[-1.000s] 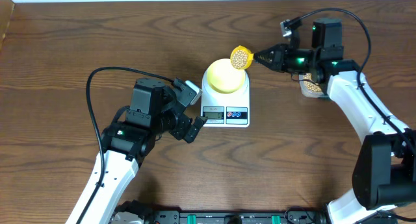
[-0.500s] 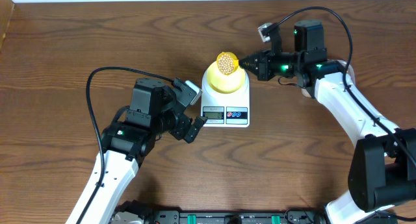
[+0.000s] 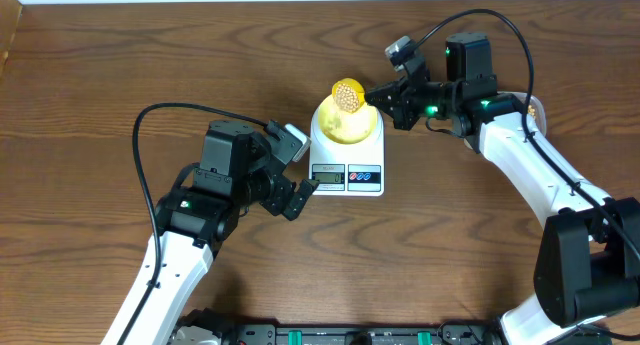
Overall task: Scoop item into bowl and weigh 50g on scale
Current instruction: 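Tip the scoop with the right gripper to pour soybeans into the bowl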
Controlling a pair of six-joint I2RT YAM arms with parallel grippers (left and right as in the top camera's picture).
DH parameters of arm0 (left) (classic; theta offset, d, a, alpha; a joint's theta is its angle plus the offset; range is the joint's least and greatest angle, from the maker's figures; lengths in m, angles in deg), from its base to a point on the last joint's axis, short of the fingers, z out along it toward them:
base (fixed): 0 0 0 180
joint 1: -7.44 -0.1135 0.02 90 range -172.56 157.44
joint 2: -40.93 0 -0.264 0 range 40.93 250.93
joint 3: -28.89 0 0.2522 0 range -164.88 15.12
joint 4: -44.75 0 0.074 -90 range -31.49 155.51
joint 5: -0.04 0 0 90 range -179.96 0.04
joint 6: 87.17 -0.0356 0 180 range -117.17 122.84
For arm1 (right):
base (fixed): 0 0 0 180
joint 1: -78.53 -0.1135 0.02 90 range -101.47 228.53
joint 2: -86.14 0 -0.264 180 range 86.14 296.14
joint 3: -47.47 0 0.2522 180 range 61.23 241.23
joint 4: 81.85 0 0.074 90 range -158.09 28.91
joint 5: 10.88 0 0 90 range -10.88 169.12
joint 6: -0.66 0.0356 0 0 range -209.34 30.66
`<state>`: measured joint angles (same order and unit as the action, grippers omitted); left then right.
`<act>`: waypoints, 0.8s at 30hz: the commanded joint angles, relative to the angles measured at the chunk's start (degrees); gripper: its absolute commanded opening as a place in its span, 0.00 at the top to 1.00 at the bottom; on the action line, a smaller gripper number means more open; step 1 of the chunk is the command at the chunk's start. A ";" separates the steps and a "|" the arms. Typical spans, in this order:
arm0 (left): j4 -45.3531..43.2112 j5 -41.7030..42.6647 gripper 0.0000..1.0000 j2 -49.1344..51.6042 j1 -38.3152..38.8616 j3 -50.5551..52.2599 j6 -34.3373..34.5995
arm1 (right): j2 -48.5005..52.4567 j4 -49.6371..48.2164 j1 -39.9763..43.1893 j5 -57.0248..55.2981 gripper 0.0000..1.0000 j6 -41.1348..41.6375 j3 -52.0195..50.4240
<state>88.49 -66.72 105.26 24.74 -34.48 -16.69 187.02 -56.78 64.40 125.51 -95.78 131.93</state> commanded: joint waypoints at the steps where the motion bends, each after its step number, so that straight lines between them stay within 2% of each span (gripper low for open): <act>1: -0.09 0.26 0.02 -0.35 -0.24 -0.20 -0.13 | 0.50 -0.17 -0.68 0.04 0.99 -7.85 -0.15; 13: -0.09 0.26 0.02 -0.35 -0.26 -0.20 -0.13 | 0.50 1.22 -2.49 0.04 0.99 -23.28 -0.15; 24: -0.09 0.26 0.02 -0.35 -0.24 -0.20 -0.13 | 0.50 1.36 -2.47 -1.07 0.99 -29.44 -0.15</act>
<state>88.49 -66.72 105.26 24.74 -34.48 -16.69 187.02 -55.49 62.15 124.46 -121.28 131.93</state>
